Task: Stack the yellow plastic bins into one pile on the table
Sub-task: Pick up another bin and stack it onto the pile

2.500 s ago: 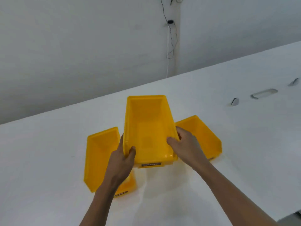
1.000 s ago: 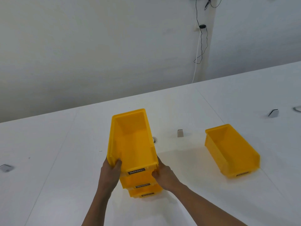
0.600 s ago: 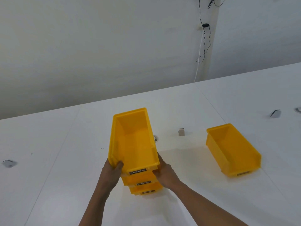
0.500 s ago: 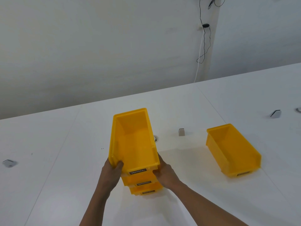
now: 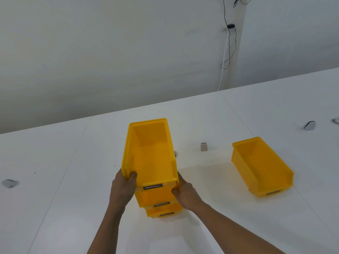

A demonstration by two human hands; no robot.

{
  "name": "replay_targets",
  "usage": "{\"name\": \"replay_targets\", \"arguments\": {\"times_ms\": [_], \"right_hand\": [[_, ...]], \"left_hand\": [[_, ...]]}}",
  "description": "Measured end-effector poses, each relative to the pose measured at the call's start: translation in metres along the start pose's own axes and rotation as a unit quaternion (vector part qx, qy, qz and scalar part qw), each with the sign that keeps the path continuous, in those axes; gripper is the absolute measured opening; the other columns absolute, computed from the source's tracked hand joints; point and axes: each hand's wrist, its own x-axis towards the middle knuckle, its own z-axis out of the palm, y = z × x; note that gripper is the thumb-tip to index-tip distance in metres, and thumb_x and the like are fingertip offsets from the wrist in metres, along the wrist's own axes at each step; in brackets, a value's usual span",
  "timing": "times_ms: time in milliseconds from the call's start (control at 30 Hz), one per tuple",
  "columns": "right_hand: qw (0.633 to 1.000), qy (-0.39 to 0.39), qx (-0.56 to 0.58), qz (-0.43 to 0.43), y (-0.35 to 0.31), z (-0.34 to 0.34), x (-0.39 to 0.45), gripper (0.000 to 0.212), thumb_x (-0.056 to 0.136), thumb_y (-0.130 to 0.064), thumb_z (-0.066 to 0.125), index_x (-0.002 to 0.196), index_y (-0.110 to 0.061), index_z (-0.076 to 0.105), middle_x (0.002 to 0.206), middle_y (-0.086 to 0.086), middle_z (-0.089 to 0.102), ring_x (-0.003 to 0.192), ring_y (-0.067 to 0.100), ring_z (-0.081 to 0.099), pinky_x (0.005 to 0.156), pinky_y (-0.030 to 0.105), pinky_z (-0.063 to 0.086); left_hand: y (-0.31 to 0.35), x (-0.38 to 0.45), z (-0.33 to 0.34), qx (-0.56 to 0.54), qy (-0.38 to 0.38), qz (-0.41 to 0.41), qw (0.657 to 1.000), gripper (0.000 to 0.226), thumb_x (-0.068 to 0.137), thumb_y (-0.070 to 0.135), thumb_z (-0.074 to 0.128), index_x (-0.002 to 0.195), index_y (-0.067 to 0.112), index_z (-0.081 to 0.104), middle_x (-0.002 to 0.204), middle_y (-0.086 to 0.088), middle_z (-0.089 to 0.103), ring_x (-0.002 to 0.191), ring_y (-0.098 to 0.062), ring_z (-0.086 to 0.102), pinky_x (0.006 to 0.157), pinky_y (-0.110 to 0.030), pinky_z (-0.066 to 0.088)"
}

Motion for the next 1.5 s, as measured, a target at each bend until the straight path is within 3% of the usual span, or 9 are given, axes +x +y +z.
{"name": "replay_targets", "arguments": {"times_ms": [167, 333, 567, 767, 1067, 1233, 1367, 1500], "right_hand": [[1.000, 0.002, -0.013, -0.003, 0.002, 0.001, 0.002, 0.058, 0.099, -0.028, 0.041, 0.153, -0.027, 0.017, 0.092, 0.008, 0.067, 0.066, 0.015, 0.058, 0.057, 0.021, 0.047], [1.000, -0.002, -0.008, -0.003, 0.002, 0.001, 0.002, 0.059, 0.098, -0.027, 0.040, 0.153, -0.027, 0.017, 0.072, -0.007, 0.055, 0.056, 0.006, 0.051, 0.051, 0.016, 0.039], [1.000, -0.005, -0.008, -0.006, 0.003, -0.001, 0.003, 0.062, 0.099, -0.029, 0.039, 0.154, -0.031, 0.011, 0.091, 0.010, 0.067, 0.065, 0.016, 0.058, 0.057, 0.023, 0.047], [1.000, 0.005, 0.008, -0.006, 0.002, 0.002, 0.003, 0.062, 0.099, -0.031, 0.040, 0.154, -0.036, 0.010, 0.086, -0.002, 0.060, 0.061, 0.007, 0.054, 0.057, 0.020, 0.045], [0.999, 0.011, 0.036, -0.002, 0.001, 0.004, 0.000, 0.066, 0.096, -0.049, 0.044, 0.153, -0.037, 0.011, 0.118, 0.005, 0.068, 0.101, 0.025, 0.068, 0.083, 0.035, 0.053], [0.999, 0.015, 0.037, -0.002, 0.002, 0.005, 0.001, 0.066, 0.096, -0.050, 0.044, 0.153, -0.039, 0.012, 0.117, 0.004, 0.068, 0.100, 0.024, 0.068, 0.084, 0.037, 0.054], [0.999, 0.008, 0.037, -0.001, 0.003, 0.004, 0.003, 0.067, 0.095, -0.052, 0.045, 0.152, -0.041, 0.011, 0.122, 0.004, 0.067, 0.104, 0.025, 0.067, 0.088, 0.040, 0.054], [0.998, -0.027, 0.043, -0.019, 0.000, -0.012, -0.002, 0.071, 0.087, -0.064, 0.050, 0.137, -0.066, 0.000, 0.144, 0.001, 0.052, 0.123, 0.030, 0.057, 0.095, 0.040, 0.048]], "left_hand": [[0.005, 0.003, 0.000, 0.019, 0.012, 0.001, 1.000, 0.048, 0.094, 0.041, 0.045, 0.136, 0.019, 0.039, 0.128, -0.010, 0.056, 0.103, -0.033, 0.057, 0.089, -0.057, 0.049], [0.000, 0.004, 0.002, -0.001, 0.021, -0.004, 1.000, 0.048, 0.094, 0.036, 0.047, 0.136, 0.016, 0.038, 0.130, -0.012, 0.055, 0.098, -0.029, 0.053, 0.086, -0.055, 0.049], [0.000, 0.005, 0.001, -0.007, 0.013, -0.004, 1.000, 0.048, 0.094, 0.036, 0.048, 0.137, 0.017, 0.038, 0.129, -0.012, 0.055, 0.103, -0.033, 0.056, 0.087, -0.055, 0.050], [-0.008, 0.000, 0.004, -0.027, -0.009, -0.018, 0.999, 0.047, 0.094, 0.035, 0.047, 0.137, 0.018, 0.038, 0.131, -0.012, 0.056, 0.103, -0.031, 0.056, 0.088, -0.053, 0.049], [-0.017, -0.002, -0.002, -0.011, -0.048, -0.027, 0.998, 0.045, 0.095, 0.026, 0.048, 0.138, 0.016, 0.037, 0.128, -0.010, 0.055, 0.111, -0.037, 0.056, 0.093, -0.056, 0.048], [-0.018, -0.001, -0.001, -0.005, -0.048, -0.027, 0.998, 0.038, 0.095, 0.024, 0.047, 0.131, 0.015, 0.042, 0.123, -0.014, 0.059, 0.103, -0.034, 0.058, 0.089, -0.053, 0.051], [-0.018, -0.003, -0.001, -0.011, -0.052, -0.023, 0.998, 0.042, 0.095, 0.030, 0.047, 0.134, 0.016, 0.041, 0.128, -0.014, 0.058, 0.107, -0.035, 0.058, 0.093, -0.057, 0.049], [-0.008, -0.013, -0.009, -0.027, -0.037, 0.024, 0.999, 0.066, 0.084, 0.049, 0.056, 0.142, 0.029, 0.032, 0.142, -0.006, 0.049, 0.121, -0.035, 0.054, 0.094, -0.058, 0.048]]}}
